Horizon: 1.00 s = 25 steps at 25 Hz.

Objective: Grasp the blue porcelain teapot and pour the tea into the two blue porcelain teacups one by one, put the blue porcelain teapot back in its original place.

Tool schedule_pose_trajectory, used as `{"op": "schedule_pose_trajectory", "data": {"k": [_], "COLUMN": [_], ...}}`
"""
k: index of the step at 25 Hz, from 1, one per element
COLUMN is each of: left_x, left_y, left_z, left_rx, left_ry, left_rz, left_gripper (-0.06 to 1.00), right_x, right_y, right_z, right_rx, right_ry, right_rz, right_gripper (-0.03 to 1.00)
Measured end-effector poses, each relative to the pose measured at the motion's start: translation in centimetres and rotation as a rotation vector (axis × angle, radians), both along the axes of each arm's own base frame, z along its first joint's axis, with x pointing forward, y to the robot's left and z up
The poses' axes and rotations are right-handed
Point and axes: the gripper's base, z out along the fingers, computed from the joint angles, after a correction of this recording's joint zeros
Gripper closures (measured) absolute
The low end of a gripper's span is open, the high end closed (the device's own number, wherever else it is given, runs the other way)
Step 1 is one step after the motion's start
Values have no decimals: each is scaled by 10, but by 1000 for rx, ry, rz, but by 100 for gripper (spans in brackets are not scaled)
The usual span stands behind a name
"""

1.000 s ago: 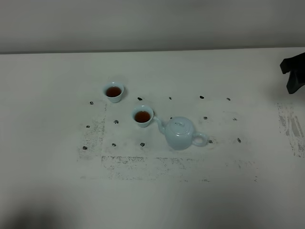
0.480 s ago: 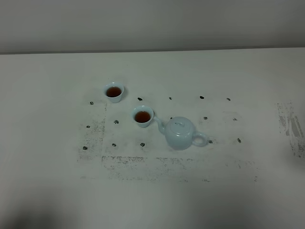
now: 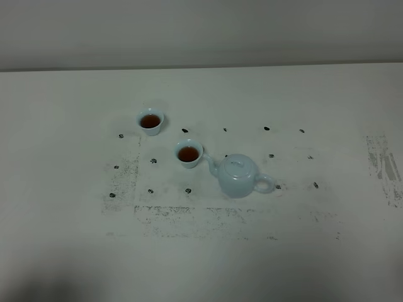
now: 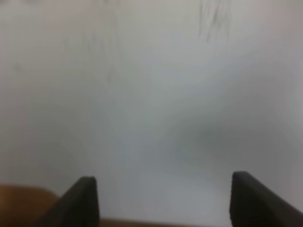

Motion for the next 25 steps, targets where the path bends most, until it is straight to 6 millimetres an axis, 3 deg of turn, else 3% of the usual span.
{"op": "schedule_pose_trajectory", "data": {"k": [5,9,25], "left_x": [0,0,0], "left_y": [0,0,0], "left_z": [0,0,0], "left_rx": [0,0,0], "left_ry": [0,0,0], "left_rz": [0,0,0], "left_gripper": [24,24,24], "right_x": [-36,-53,-55], "right_y": [2,2,0], "right_z": [4,4,3], "right_rx": [-9,0,7], "right_ry": [-236,-345,-354], "right_rz": [0,49,77], "right_gripper": [41,41,41]}}
